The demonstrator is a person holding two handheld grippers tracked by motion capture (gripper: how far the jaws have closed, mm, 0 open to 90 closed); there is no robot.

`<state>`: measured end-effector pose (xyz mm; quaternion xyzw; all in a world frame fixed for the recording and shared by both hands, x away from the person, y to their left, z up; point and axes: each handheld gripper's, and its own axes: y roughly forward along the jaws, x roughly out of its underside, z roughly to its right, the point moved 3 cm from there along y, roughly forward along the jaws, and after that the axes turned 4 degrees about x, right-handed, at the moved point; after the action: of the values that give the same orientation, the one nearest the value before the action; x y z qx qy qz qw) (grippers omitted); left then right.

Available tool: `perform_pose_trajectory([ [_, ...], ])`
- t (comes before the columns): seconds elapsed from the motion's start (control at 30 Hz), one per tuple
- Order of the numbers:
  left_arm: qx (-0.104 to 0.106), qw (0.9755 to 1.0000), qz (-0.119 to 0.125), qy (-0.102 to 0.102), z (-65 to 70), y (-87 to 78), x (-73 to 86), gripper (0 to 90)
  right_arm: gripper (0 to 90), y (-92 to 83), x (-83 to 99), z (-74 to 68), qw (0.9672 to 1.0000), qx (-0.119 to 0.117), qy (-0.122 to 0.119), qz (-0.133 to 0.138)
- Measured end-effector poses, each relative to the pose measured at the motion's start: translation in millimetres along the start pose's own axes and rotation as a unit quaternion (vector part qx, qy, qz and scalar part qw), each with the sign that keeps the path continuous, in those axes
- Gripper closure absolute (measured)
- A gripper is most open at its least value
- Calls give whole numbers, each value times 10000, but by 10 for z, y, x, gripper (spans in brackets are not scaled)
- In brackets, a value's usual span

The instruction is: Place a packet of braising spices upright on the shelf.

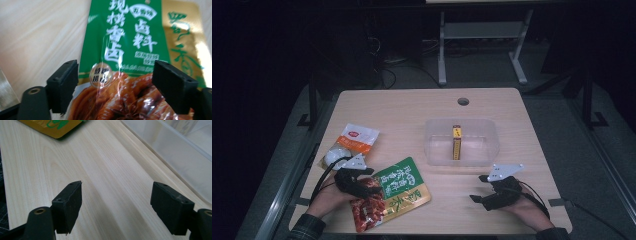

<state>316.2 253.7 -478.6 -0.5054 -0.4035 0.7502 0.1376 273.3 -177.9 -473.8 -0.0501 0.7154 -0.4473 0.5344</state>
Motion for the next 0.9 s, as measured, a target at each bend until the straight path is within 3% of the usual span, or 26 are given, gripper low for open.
perform_pose_trajectory([
  [0.2,81,9999,-45,-62,-15,26,56,154,247,1,2,9,10000,7,-20,18],
  [0.33,56,9999,-64,132,-7,22,73,158,247,-5,1,8,10000,4,-7,25],
  [0.37,41,9999,-35,94,8,30,73,158,247,-6,2,7,10000,2,-1,22],
  [0.47,40,9996,-150,235,40,37,53,181,247,-10,0,3,10000,-3,29,21],
  [0.63,112,9983,-325,473,127,43,0,402,247,-13,-2,-1,10000,-1,14,20],
  [0.9,-44,9968,-555,581,192,46,-46,683,247,-8,-7,-7,10000,4,-9,18],
])
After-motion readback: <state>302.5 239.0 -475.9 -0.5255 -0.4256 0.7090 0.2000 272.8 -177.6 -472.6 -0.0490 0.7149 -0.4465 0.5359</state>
